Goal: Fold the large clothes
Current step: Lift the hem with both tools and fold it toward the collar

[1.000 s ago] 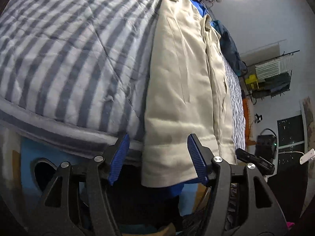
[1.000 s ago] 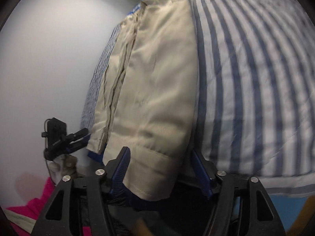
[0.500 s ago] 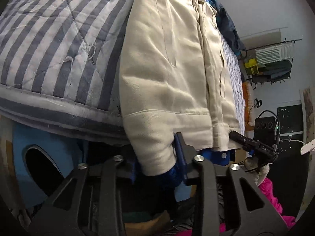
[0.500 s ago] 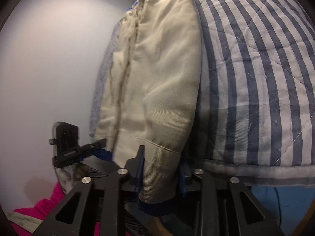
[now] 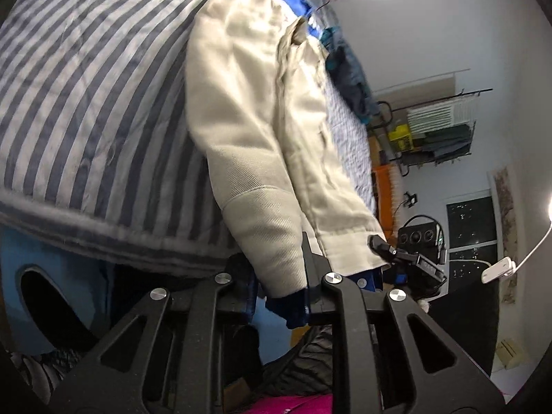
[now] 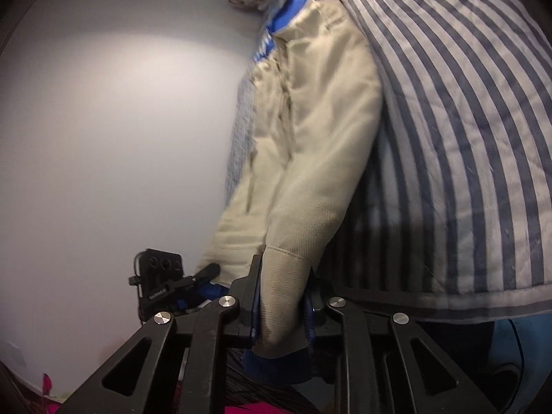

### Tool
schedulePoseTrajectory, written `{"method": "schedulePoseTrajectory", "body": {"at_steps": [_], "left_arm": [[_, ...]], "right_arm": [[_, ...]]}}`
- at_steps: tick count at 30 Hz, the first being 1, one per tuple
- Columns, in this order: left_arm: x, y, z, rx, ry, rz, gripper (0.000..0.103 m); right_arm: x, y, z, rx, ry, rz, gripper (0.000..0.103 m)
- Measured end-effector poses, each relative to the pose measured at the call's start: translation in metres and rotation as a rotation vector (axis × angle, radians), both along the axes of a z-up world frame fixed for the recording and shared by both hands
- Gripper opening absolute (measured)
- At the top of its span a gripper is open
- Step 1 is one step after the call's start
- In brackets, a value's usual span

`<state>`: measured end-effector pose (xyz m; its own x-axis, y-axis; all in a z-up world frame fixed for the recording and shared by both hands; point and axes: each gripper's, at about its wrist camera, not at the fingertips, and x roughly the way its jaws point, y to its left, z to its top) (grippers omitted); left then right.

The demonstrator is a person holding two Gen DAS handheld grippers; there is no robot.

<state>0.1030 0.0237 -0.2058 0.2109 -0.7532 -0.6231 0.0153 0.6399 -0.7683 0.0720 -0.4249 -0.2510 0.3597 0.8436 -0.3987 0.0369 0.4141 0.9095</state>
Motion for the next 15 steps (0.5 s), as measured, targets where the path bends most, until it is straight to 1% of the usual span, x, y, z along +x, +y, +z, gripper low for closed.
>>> {"method": "schedulePoseTrajectory", "body": {"at_steps": [5,9,11,15], "left_arm": [[0.022,0.002,0.026,-0.014,-0.056,0.039,0.016],[0.044,0.005,0.039,-0.002,-0.092,0.076,0.016],[0.057,0.006,0.041,0.003,-0.099,0.090,0.016],[0.087,0.002,0.038,0.005,-0.086,0.110,0.016]], "right_arm": [[0.021,-0.003,0.014,0.061,-0.024,-0.056,0.018],[0.047,-0.004,0.021,0.059,-0.035,-0.107,0.018],[0.063,-0.002,0.023,0.048,-0.026,-0.127,0.018],[0.099,0.001,0.021,0.022,0.008,-0.168,0.018]]}}
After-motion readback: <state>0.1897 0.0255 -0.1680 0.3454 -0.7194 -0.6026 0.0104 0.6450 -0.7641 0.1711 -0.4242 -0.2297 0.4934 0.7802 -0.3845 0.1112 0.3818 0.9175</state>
